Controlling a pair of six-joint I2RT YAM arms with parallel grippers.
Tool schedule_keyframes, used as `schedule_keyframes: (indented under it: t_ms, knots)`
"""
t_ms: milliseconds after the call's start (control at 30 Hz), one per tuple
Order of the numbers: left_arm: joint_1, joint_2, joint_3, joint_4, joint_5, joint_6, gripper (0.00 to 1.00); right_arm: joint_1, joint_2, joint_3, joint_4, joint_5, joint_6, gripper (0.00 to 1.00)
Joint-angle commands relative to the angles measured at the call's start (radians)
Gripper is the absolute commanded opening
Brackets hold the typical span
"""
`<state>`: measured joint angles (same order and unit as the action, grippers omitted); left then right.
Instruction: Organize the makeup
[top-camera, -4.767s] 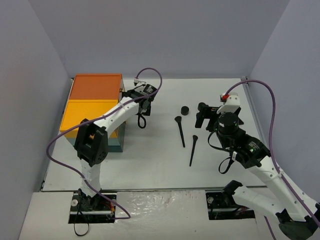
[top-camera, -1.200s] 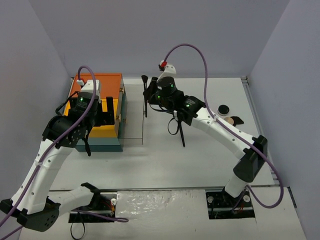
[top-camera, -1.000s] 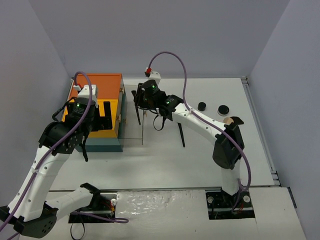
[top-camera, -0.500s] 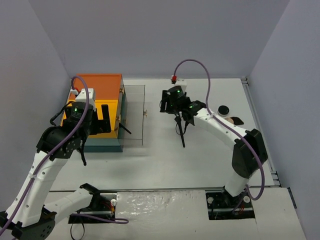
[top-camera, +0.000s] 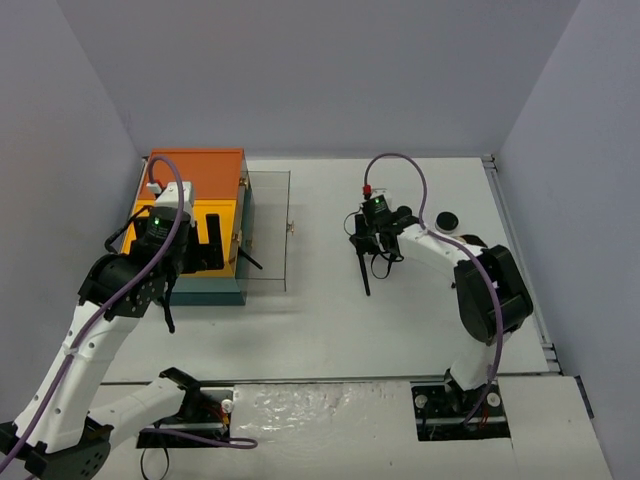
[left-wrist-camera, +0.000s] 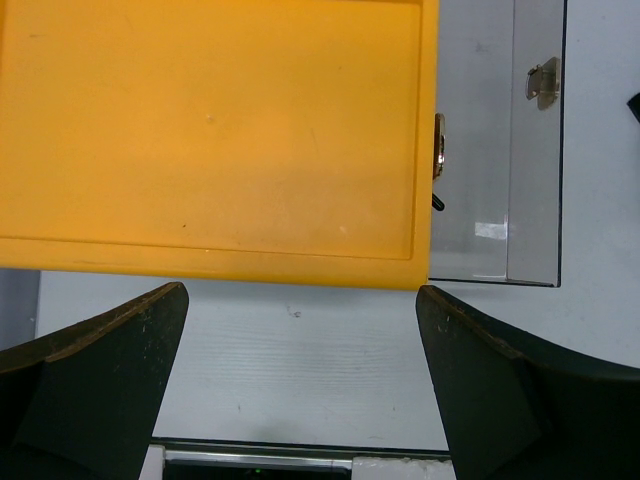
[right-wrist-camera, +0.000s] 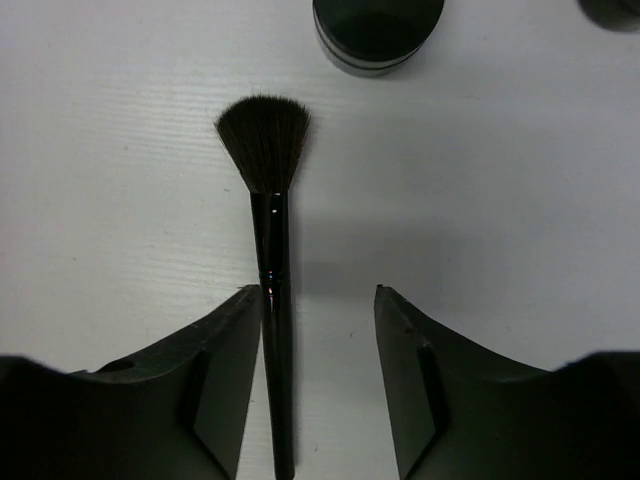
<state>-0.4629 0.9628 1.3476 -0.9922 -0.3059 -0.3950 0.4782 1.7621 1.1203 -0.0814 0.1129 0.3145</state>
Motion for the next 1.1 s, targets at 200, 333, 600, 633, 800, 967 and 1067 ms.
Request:
schedule_keyframes:
  t_ms: [200,333,600,633,800,967,1067]
  knots:
    - [0.007,-0.029,0.032,-0.005,-0.029,-0.004,0.97,0.007,0.105,-0.009,0.119,-0.075,-0.037,0.39]
    - [0.007,-0.029,0.03,-0.004,-0.03,-0.004,0.97,0.007,0.117,-0.025,0.131,-0.065,-0.043,0.24]
    - [0.007,-0.021,0.042,-0.001,-0.03,-0.002,0.97,0.057,-0.05,0.087,0.077,-0.082,-0.084,0.0]
    - [0.007,-0.018,0.041,0.001,-0.03,-0.001,0.97,0.084,-0.069,0.137,0.033,-0.083,-0.092,0.0]
    - [0.009,-0.004,0.045,0.01,-0.012,-0.002,0.97,0.2,-0.055,0.378,0.006,-0.101,-0.043,0.0]
    - [0.009,-0.003,0.059,0.01,-0.012,-0.001,0.97,0.261,0.06,0.603,0.014,-0.163,0.044,0.02]
    - [0.011,-0.003,0.061,0.006,-0.011,-0.001,0.97,0.28,0.15,0.721,0.018,-0.186,0.098,0.05]
